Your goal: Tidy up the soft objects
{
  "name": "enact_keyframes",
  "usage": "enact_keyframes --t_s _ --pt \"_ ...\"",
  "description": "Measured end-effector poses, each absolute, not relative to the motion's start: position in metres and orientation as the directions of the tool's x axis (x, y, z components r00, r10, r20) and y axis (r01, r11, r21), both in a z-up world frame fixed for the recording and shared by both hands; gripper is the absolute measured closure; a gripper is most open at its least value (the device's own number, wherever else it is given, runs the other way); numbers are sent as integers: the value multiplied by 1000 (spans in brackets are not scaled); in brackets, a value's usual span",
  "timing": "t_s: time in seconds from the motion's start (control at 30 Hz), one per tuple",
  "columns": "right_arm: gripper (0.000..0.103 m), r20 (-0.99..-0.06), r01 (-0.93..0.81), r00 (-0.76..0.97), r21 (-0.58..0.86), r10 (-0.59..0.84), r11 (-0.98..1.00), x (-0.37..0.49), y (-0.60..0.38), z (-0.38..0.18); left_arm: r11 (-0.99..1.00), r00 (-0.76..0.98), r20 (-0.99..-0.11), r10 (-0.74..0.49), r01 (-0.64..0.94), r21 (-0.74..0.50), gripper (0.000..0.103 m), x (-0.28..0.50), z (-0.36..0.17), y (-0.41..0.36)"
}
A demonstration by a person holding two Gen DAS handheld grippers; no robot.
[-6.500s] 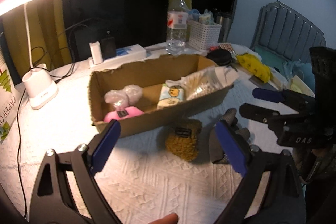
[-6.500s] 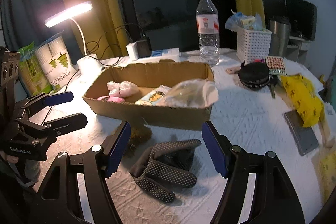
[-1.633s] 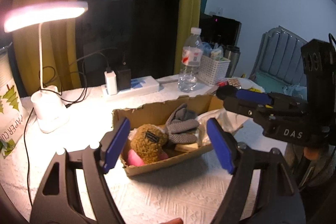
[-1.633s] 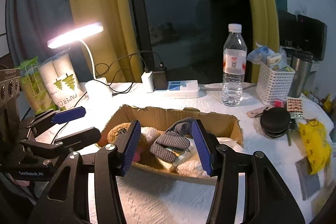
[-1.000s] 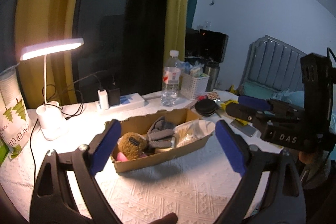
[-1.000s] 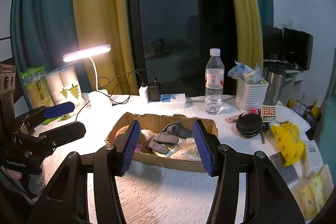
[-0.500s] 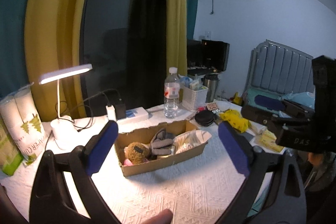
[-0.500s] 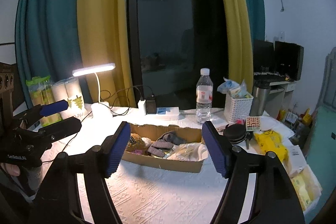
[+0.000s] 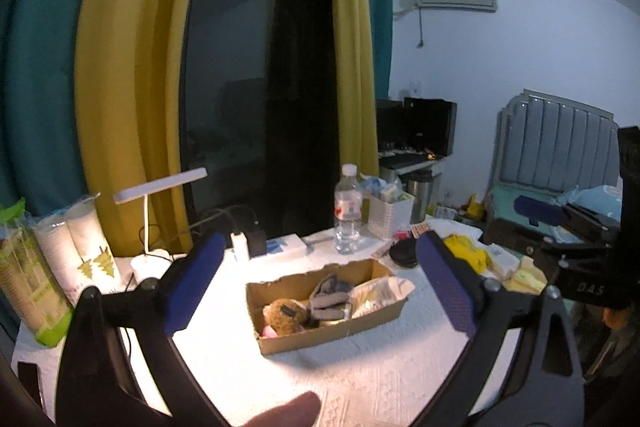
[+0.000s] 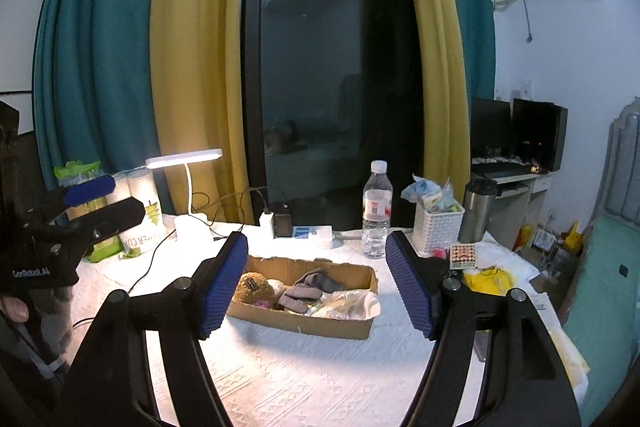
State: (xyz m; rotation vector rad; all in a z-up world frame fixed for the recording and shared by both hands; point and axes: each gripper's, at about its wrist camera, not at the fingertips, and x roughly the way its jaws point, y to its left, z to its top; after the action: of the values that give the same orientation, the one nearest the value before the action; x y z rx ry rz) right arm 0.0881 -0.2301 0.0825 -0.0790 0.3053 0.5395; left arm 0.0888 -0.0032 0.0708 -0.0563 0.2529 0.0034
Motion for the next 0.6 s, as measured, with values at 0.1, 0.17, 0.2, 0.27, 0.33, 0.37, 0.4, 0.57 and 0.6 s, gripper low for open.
enact_keyframes --t_s 0.1,0.17,0.2,0.27,0.33,0.37,0.4,0.57,0.6 --pt "28 -301 -512 818 6 490 859 88 -232 84 999 971 -238 11 -20 -36 1 87 73 -4" --pt "28 -300 -510 820 7 488 860 89 -233 83 999 971 -235 31 -36 -17 1 88 72 -6" --pt "28 -299 -509 820 7 488 861 89 -234 83 999 971 -236 32 -37 -17 1 89 72 -6" --pt "28 -302 -509 820 7 487 861 89 -234 83 999 970 -240 28 -34 -21 1 90 71 -5" --pt "28 -304 -507 820 6 485 862 89 -235 83 999 971 -237 27 -33 -21 1 92 71 -5" --pt "28 -304 -506 821 6 484 862 89 -235 83 999 971 -236 26 -31 -21 1 91 71 -6" --pt "28 -304 -505 821 8 483 863 90 -236 83 999 972 -236 23 -29 -23 1 92 71 -7" --pt "28 -304 -506 821 6 484 862 90 -236 82 999 971 -238 13 -21 -27 1 94 70 -7" --pt "28 -305 -505 821 5 482 863 91 -237 82 999 971 -240 9 -17 -31 1 95 70 -7"
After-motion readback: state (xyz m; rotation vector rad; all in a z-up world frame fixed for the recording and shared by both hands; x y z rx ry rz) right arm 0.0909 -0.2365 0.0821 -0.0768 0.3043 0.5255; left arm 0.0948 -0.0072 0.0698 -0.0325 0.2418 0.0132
